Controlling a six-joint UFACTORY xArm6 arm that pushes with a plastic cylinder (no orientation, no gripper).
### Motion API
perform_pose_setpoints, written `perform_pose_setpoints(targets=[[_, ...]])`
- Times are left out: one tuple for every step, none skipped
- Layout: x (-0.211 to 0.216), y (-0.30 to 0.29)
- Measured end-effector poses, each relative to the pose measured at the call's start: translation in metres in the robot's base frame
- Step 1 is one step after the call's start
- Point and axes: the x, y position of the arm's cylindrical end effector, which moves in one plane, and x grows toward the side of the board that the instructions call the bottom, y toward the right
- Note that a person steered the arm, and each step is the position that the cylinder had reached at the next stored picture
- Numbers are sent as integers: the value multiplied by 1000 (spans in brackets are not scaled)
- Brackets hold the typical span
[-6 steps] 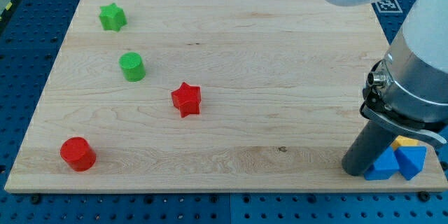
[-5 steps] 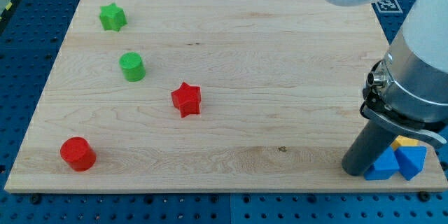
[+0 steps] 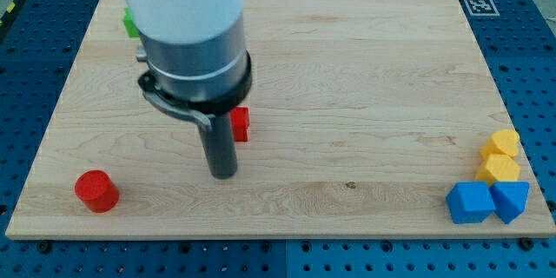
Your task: Place the red star at the top left side of cube
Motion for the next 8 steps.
perform_pose_setpoints(targets=[[-31, -23], [-39, -27], [-43, -27], [-54, -23], [-54, -23], [-55, 4], [-56, 32], [-56, 32]])
